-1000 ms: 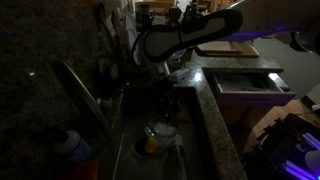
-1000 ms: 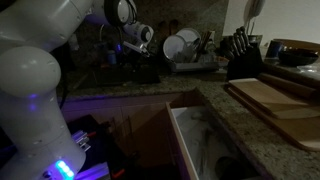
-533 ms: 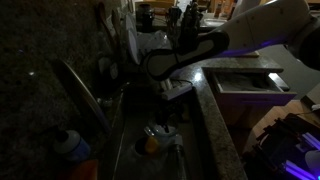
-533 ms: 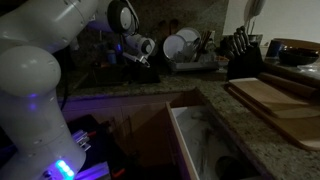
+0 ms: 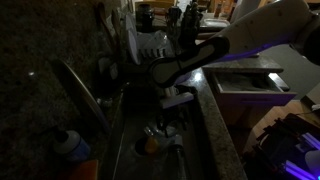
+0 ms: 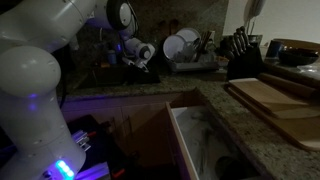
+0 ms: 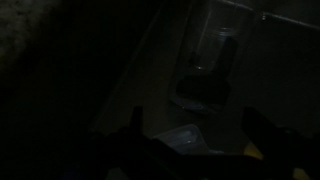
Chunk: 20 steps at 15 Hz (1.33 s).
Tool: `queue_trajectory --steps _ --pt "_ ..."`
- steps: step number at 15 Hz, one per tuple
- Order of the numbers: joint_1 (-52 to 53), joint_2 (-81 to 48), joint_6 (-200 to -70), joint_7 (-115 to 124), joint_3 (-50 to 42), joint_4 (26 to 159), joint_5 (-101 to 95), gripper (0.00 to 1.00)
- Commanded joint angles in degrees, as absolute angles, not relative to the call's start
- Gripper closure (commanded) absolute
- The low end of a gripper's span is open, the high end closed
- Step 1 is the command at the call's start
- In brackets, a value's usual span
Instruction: Pick up the yellow sponge from the sink
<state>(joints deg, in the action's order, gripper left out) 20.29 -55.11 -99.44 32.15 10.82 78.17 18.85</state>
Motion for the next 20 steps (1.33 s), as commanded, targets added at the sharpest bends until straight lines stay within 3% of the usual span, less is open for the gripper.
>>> queue_trajectory --steps 1,8,11,15,20 --pt "22.38 -52.94 -99.79 41.11 7.59 80.15 18.47 0.0" --pt "23.35 -50.82 -94.51 61.1 4.48 83.77 16.26 0.0" --pt "23.93 -50.69 -99.35 62.46 4.51 84.33 12.25 0.0" --pt "22.71 -53.62 -96.08 62.59 5.79 80.64 13.09 0.0" --pt "27.77 -54.44 -91.68 80.13 1.52 76.53 3.84 0.0"
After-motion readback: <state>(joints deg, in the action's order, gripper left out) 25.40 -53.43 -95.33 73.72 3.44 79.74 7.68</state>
